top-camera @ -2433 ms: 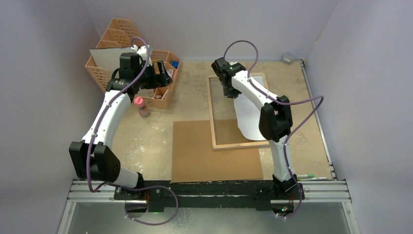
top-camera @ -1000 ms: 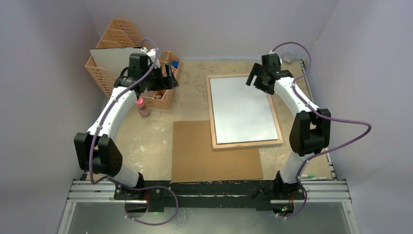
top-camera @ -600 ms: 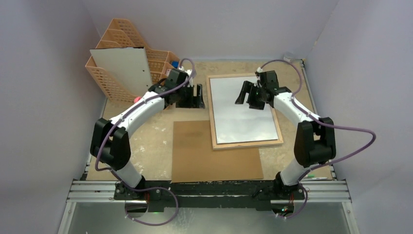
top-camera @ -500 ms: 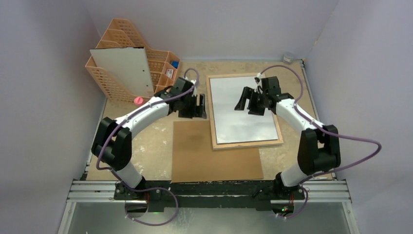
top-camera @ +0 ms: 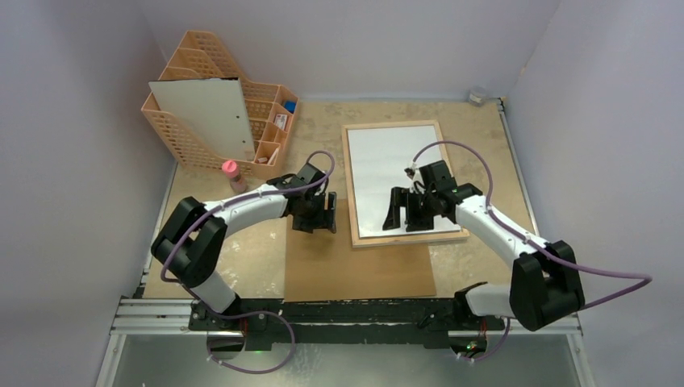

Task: Put the photo into the frame
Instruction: Move the photo frame to the center of the board.

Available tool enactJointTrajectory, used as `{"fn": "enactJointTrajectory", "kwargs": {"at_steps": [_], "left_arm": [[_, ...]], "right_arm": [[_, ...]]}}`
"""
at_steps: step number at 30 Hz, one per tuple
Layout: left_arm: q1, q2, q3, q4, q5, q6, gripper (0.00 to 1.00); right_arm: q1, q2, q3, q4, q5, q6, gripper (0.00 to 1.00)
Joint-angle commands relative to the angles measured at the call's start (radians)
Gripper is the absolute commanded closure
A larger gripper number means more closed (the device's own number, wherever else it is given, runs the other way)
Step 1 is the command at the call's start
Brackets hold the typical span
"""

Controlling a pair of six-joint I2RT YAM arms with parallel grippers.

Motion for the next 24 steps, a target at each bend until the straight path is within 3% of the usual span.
{"fn": "enactJointTrajectory", "kwargs": {"at_steps": [1,8,17,24], "left_arm": [[0.002,-0.056,-0.049,0.027,-0.059,-0.013,0.31],[0.001,-0.168,-0.177,0.011,-0.181,-0.031,0.31],[0.003,-0.152,-0.214,0.091,-0.175,-0.05,0.31],[0.002,-0.108,-0.197,0.065,-0.207,-0.05,0.31]], "right_arm": [[0.034,-0.048,-0.064,-0.081,0.107,0.045,0.21],[0.047,-0.197,-0.219,0.092,0.083,0.132,0.24],[0.069,-0.091,-0.225,0.162,0.164,0.175,0.28],[0.07,0.035,-0.169,0.186,0.231,0.132,0.28]]}}
